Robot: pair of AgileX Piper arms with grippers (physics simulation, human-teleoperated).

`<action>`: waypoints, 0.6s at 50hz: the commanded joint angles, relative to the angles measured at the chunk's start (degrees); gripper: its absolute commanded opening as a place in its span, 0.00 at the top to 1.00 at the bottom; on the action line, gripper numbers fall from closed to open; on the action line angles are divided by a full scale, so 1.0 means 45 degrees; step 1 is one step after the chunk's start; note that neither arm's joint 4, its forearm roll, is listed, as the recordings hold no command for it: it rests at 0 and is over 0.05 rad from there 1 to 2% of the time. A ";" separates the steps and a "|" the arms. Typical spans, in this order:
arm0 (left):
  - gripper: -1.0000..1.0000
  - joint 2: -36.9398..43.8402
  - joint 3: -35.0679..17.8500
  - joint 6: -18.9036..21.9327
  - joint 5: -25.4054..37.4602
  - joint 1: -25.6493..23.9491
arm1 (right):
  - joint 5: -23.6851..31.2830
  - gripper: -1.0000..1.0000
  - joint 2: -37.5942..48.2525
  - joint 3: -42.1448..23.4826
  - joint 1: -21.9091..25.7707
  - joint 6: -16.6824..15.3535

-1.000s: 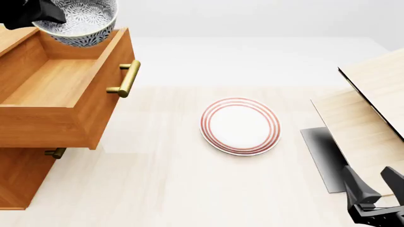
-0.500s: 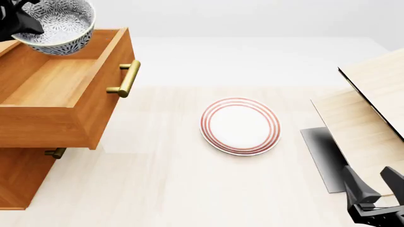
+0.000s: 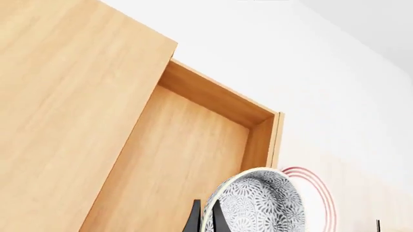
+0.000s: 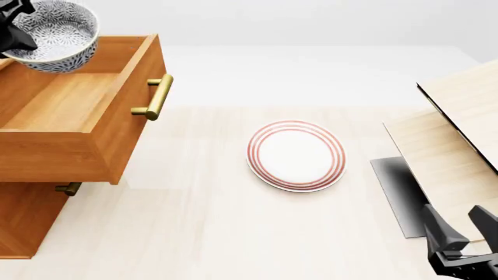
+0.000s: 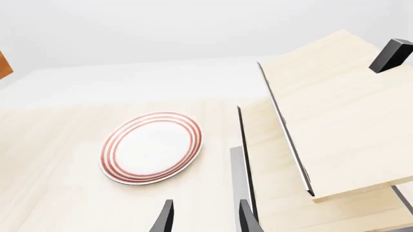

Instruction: Open the top drawer of the cabinet and put the bowl in it.

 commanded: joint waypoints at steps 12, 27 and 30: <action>1.00 0.0574 0.0550 -0.0038 -0.0851 0.0385 | 0.0020 0.00 -0.0003 -0.0002 0.0013 0.0009; 1.00 0.1004 0.1026 -0.0065 -0.1430 0.0507 | 0.0055 0.00 -0.0009 -0.0007 0.0015 0.0018; 1.00 0.1108 0.1293 -0.0107 -0.1675 0.0515 | 0.0081 0.00 -0.0021 -0.0012 0.0016 0.0020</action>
